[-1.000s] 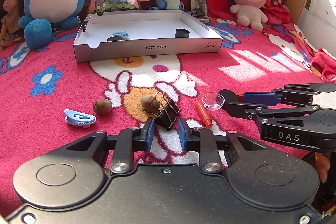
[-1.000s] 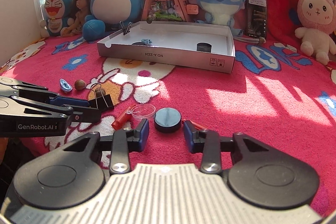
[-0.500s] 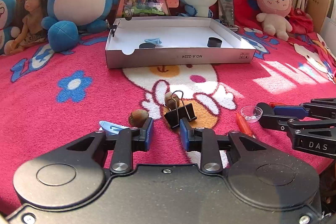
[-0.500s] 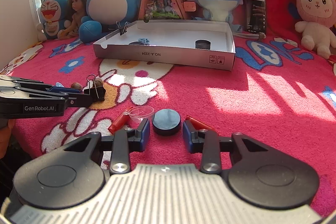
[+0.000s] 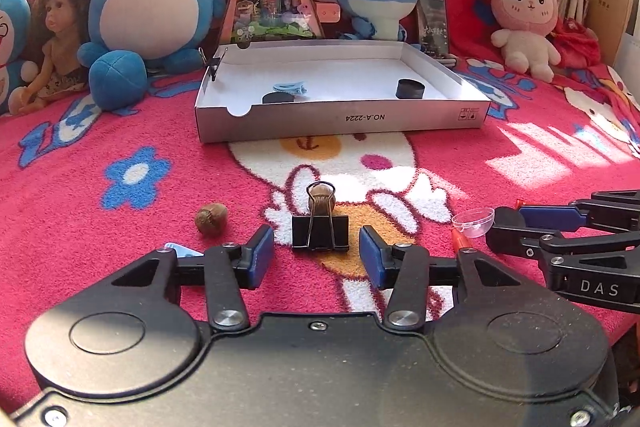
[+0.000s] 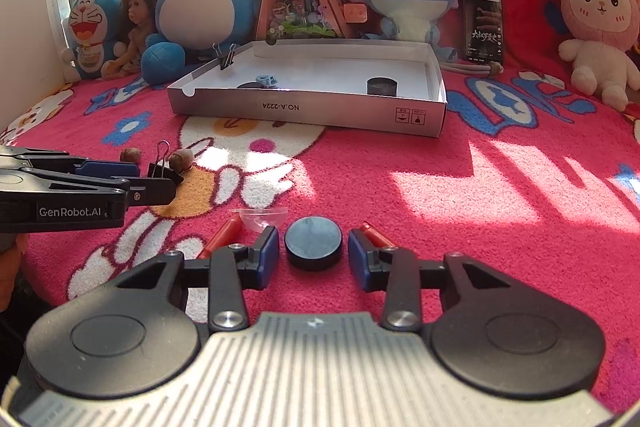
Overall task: Organize rigid objects
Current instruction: 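Grasp the black binder clip with the left tool while the right tool grasps a black disc, then carry the binder clip with the left tool while the right tool carries the disc into the box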
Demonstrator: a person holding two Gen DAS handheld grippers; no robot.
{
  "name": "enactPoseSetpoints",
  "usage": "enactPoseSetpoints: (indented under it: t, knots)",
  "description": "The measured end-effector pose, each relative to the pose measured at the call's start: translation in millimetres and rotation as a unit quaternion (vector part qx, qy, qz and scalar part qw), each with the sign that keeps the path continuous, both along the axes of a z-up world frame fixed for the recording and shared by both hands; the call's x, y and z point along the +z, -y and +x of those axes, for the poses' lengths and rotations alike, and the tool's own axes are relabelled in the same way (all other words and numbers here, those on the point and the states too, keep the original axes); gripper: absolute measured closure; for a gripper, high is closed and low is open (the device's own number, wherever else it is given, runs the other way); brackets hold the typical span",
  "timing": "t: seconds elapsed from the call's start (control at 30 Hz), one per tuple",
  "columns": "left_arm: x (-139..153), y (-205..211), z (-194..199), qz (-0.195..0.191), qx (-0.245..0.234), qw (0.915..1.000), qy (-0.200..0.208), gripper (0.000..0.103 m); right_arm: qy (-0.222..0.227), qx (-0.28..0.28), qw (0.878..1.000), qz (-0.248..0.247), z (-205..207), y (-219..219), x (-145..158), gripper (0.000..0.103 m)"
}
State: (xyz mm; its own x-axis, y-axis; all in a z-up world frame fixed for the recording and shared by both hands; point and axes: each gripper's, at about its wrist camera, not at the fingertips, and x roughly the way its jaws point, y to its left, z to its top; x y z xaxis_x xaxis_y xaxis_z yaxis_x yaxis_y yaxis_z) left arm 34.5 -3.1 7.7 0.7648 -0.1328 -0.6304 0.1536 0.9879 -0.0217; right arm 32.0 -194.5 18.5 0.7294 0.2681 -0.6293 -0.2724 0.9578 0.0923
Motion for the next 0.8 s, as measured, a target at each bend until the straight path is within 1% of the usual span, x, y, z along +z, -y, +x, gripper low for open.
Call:
enactPoseSetpoints:
  t: [0.07,0.1,0.17,0.2,0.23,0.37,0.43,0.47,0.5,0.53,0.57,0.6,0.63,0.67,0.73,0.77,0.8]
  knots:
    - [-2.9,-0.1,4.1,-0.002,0.005,1.0000,-0.002,0.065,0.002,-0.001,1.000,-0.003,1.2,-1.0,-0.3,0.046]
    - [-2.2,-0.6,4.6,-0.003,0.011,0.9999,0.001,0.074,0.002,-0.001,1.000,-0.003,1.7,-1.4,-0.5,0.045]
    - [2.4,0.0,3.4,0.001,0.010,0.9999,0.009,0.074,0.003,-0.002,1.000,-0.005,3.4,-2.0,-0.6,0.045]
    - [5.5,0.9,1.4,0.006,0.006,0.9998,0.016,0.074,0.004,-0.001,1.000,-0.006,3.9,-2.4,-0.4,0.049]
    - [8.5,2.3,-0.7,0.014,0.003,0.9996,0.024,0.074,0.006,0.000,1.000,-0.006,3.8,-2.8,0.2,0.063]
    - [19.5,10.7,-11.9,0.064,-0.009,0.9954,0.071,0.074,0.015,0.001,1.000,-0.004,3.3,-3.9,4.4,0.065]
    - [23.7,11.5,-13.6,0.069,-0.017,0.9947,0.075,0.074,0.020,0.000,1.000,-0.003,2.9,-3.9,6.3,0.065]
    - [25.9,9.7,-12.4,0.057,-0.022,0.9960,0.066,0.074,0.021,-0.001,1.000,-0.003,2.8,-3.9,6.9,0.065]
    - [27.6,5.9,-9.5,0.035,-0.028,0.9978,0.049,0.074,0.022,0.000,1.000,-0.003,2.8,-4.0,7.9,0.065]
    - [28.4,-1.0,-3.0,-0.006,-0.035,0.9993,0.014,0.074,0.023,0.000,1.000,-0.003,2.9,-4.1,8.4,0.065]
    - [26.6,-12.3,6.1,-0.073,-0.035,0.9961,-0.034,0.074,0.023,0.000,1.000,-0.003,2.7,-4.2,8.6,0.065]
    - [21.9,-24.6,14.5,-0.142,-0.031,0.9864,-0.077,0.074,0.024,0.000,1.000,-0.004,2.5,-4.4,8.7,0.065]
    - [17.5,-32.6,19.8,-0.187,-0.031,0.9767,-0.101,0.074,0.024,0.000,1.000,-0.005,2.4,-4.6,8.8,0.065]
    - [14.9,-37.1,22.3,-0.204,-0.028,0.9722,-0.111,0.074,0.024,0.000,1.000,-0.005,2.4,-4.4,8.8,0.065]
    - [14.6,-40.0,22.0,-0.199,-0.022,0.9742,-0.104,0.074,0.024,-0.001,1.000,-0.004,2.1,-4.1,8.8,0.064]
    - [14.0,-43.2,21.8,-0.210,-0.025,0.9717,-0.106,0.074,0.023,-0.001,1.000,-0.003,2.3,-3.8,8.6,0.064]
    - [12.4,-47.7,22.9,-0.233,-0.028,0.9651,-0.115,0.074,0.023,-0.002,1.000,-0.002,2.3,-3.6,8.6,0.064]
